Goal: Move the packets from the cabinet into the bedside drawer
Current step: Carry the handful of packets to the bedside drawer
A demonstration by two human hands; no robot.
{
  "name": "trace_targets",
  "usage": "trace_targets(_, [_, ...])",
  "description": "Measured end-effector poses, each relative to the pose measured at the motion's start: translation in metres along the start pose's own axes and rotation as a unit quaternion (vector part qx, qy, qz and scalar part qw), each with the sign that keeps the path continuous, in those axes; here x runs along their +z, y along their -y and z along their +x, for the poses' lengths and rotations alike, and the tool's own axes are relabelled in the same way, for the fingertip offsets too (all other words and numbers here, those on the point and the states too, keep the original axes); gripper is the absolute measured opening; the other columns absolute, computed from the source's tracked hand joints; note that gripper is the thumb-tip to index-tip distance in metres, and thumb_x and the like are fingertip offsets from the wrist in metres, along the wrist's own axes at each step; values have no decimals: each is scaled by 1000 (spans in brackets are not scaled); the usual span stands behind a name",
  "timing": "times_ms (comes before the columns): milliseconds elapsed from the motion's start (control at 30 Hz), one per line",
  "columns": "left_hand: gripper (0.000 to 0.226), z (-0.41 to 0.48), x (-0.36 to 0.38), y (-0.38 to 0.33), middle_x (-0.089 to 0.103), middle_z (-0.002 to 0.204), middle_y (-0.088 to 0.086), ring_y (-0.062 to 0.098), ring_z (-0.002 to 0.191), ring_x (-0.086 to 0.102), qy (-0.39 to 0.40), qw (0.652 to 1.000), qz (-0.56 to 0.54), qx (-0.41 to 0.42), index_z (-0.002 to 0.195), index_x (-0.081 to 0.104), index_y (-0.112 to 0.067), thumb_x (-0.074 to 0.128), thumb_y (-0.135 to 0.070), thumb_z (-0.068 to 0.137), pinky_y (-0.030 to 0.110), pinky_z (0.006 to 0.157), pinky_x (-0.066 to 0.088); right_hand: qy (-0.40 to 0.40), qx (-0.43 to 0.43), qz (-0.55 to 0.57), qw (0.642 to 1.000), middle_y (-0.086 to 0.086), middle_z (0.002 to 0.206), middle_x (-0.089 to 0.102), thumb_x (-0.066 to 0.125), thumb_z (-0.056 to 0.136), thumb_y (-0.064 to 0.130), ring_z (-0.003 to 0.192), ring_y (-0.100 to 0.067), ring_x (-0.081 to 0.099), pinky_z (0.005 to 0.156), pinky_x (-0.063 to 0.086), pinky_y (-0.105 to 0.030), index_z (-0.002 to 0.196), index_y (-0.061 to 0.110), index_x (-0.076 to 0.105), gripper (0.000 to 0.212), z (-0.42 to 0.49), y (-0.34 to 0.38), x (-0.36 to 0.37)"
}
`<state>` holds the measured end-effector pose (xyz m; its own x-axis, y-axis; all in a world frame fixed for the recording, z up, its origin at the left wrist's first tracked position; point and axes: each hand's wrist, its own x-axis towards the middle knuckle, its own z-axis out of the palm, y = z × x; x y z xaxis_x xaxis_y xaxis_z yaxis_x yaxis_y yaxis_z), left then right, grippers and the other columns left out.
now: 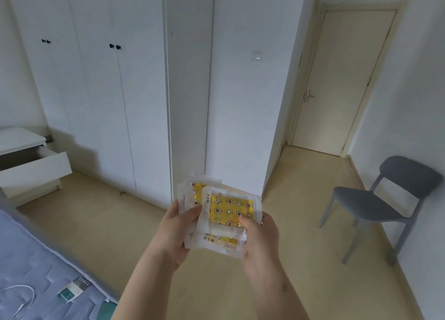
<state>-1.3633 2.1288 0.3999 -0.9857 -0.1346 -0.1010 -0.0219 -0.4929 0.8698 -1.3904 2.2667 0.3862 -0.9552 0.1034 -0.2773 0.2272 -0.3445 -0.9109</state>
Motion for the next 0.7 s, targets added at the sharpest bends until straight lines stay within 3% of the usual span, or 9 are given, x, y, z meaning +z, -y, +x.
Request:
trace_targets(300, [33, 197, -36, -49, 68, 109, 21, 42, 96, 66, -47, 998, 33, 31, 120, 56, -5, 52, 6, 89, 57, 84, 52, 23, -2, 5, 1000, -11, 92, 67, 59, 87, 2, 82, -29, 66, 76, 56, -49, 90, 12, 57, 10, 166, 30, 123])
trace_targets(400, [32, 257, -35, -66, 69, 106, 21, 42, 93, 67, -50, 997, 36, 40, 114, 59, -4, 51, 10, 87, 57, 81, 52, 9, -27, 8, 1000, -9, 91, 67, 61, 85, 1, 80, -25, 66, 68, 57, -41, 87, 12, 57, 12, 219, 46, 155])
trace_targets(500, [29, 311, -38, -75, 72, 99, 18, 37, 84, 70, -67, 996, 37, 45, 107, 61, -7, 53, 10, 86, 52, 73, 56, -38, -48, 3, 998, 0, 79, 59, 62, 84, 0, 65, -11, 56, 51, 40, -21, 84, 12, 54, 14, 266, 53, 177])
trace_targets(567, [26, 344, -43, -79, 73, 95, 16, 35, 81, 71, -82, 995, 36, 43, 104, 62, -10, 55, 7, 86, 48, 68, 58, -48, -57, -1, 997, -1, 77, 56, 63, 81, -2, 62, -10, 50, 51, 37, -19, 81, 12, 51, 18, 301, 53, 189])
trace_targets(633, [25, 378, -52, -83, 72, 97, 18, 36, 82, 70, -104, 993, 32, 43, 106, 61, -9, 56, 6, 86, 48, 69, 58, -33, -55, -14, 998, -4, 83, 54, 62, 79, -3, 63, -12, 47, 54, 37, -22, 86, 11, 48, 21, 338, 53, 207])
trace_targets(700, [25, 412, -62, -86, 72, 94, 17, 35, 78, 71, -138, 989, 26, 49, 105, 60, -9, 56, 7, 86, 49, 70, 57, 10, -42, -44, 998, -8, 94, 54, 60, 81, -3, 68, -13, 51, 56, 38, -23, 104, 14, 45, 33, 375, 50, 229])
